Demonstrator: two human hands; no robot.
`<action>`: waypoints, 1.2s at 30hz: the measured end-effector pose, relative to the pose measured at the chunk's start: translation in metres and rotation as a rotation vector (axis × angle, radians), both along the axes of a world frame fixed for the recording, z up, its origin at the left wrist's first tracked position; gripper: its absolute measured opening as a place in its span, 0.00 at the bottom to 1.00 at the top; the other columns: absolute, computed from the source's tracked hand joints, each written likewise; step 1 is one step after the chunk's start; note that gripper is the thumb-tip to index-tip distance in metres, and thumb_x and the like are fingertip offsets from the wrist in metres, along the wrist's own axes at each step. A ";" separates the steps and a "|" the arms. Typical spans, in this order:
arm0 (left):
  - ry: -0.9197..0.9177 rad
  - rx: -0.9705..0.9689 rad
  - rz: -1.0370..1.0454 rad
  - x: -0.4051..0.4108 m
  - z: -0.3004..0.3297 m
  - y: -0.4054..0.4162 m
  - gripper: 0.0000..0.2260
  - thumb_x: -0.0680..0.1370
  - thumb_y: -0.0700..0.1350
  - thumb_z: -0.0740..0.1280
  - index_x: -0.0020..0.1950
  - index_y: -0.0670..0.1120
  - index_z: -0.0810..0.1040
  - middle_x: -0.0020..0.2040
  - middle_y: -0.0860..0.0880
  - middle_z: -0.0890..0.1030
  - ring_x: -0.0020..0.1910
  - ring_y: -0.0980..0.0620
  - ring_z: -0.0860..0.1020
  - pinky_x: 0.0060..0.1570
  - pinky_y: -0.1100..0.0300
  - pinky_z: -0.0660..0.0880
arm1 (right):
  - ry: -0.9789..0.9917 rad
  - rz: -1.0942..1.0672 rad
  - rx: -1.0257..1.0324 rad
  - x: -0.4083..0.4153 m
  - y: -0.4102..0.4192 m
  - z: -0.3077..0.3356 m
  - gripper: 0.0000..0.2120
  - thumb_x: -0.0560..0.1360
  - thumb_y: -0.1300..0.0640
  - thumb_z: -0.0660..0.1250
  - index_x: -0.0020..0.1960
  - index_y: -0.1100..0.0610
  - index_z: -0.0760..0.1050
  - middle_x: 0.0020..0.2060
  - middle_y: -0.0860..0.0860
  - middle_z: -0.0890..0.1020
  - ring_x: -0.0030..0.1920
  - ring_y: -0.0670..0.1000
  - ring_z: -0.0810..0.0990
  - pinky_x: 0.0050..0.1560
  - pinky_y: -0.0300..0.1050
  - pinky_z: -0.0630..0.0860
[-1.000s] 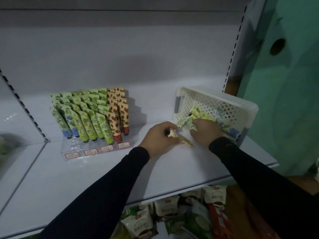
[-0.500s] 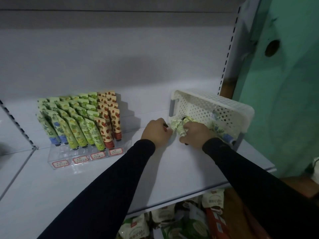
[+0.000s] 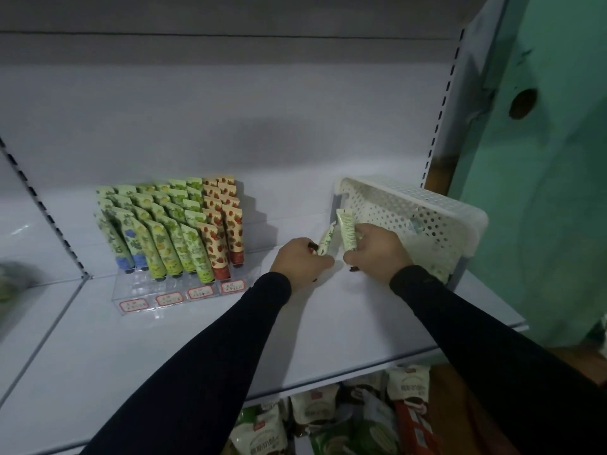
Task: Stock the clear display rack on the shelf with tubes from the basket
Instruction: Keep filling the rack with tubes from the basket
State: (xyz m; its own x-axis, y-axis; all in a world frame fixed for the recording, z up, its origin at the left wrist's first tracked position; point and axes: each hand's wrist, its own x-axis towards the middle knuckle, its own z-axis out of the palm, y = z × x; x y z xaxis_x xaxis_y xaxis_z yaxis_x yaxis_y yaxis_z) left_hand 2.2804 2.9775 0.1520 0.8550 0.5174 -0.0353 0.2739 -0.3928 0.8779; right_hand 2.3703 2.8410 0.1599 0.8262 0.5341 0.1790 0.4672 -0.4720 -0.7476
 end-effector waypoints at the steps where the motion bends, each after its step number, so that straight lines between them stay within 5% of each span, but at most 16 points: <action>1: -0.013 -0.039 0.001 -0.006 0.002 0.001 0.05 0.70 0.41 0.71 0.42 0.44 0.76 0.36 0.46 0.79 0.31 0.49 0.77 0.38 0.53 0.79 | -0.011 0.012 0.004 -0.003 0.001 0.003 0.17 0.67 0.60 0.71 0.55 0.60 0.76 0.44 0.56 0.83 0.44 0.57 0.82 0.45 0.57 0.82; 7: -0.063 -0.080 -0.030 -0.052 0.014 0.009 0.09 0.72 0.36 0.71 0.49 0.43 0.74 0.39 0.44 0.77 0.30 0.50 0.76 0.34 0.56 0.78 | 0.192 0.042 0.150 -0.030 0.007 0.016 0.17 0.71 0.61 0.70 0.58 0.54 0.69 0.43 0.51 0.82 0.41 0.50 0.81 0.38 0.41 0.76; 14: -0.112 -0.073 -0.026 -0.115 0.018 0.024 0.12 0.73 0.35 0.71 0.53 0.45 0.74 0.40 0.46 0.76 0.32 0.50 0.75 0.33 0.58 0.76 | 0.788 0.060 0.523 -0.058 0.019 0.020 0.08 0.76 0.59 0.65 0.53 0.59 0.72 0.39 0.56 0.76 0.37 0.53 0.75 0.40 0.45 0.71; 18: -0.161 -0.032 0.015 -0.151 0.021 0.035 0.11 0.74 0.38 0.72 0.54 0.46 0.76 0.43 0.47 0.78 0.32 0.52 0.76 0.32 0.60 0.76 | 0.696 0.180 0.426 -0.077 0.026 0.027 0.12 0.80 0.52 0.63 0.56 0.60 0.78 0.41 0.54 0.76 0.44 0.55 0.76 0.50 0.50 0.73; 26: -0.265 -0.053 0.303 -0.211 0.005 0.074 0.08 0.75 0.41 0.73 0.47 0.45 0.75 0.39 0.46 0.78 0.29 0.51 0.77 0.31 0.59 0.77 | 0.243 0.333 0.268 -0.114 0.039 0.044 0.11 0.77 0.57 0.67 0.59 0.57 0.73 0.49 0.54 0.83 0.46 0.48 0.82 0.44 0.40 0.77; 33: -0.410 -0.249 0.565 -0.231 -0.008 0.111 0.11 0.74 0.37 0.72 0.42 0.44 0.70 0.37 0.40 0.74 0.31 0.46 0.74 0.35 0.54 0.79 | 0.101 0.387 0.288 -0.136 0.077 0.058 0.15 0.77 0.50 0.67 0.58 0.59 0.75 0.47 0.57 0.82 0.42 0.53 0.85 0.50 0.55 0.82; 36: -0.460 -0.263 0.599 -0.240 -0.011 0.122 0.10 0.75 0.37 0.72 0.43 0.43 0.70 0.38 0.40 0.74 0.33 0.46 0.73 0.37 0.52 0.80 | -0.012 0.368 0.269 -0.146 0.096 0.064 0.20 0.78 0.50 0.65 0.44 0.68 0.71 0.41 0.64 0.80 0.36 0.50 0.85 0.45 0.56 0.80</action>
State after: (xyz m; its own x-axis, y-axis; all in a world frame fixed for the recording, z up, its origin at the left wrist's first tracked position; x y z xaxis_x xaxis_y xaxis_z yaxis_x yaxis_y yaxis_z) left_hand 2.0404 3.0997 0.1406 0.3924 0.9172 0.0689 -0.0396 -0.0580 0.9975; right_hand 2.2241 2.9368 0.2236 0.5868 0.7251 0.3604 0.5770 -0.0622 -0.8144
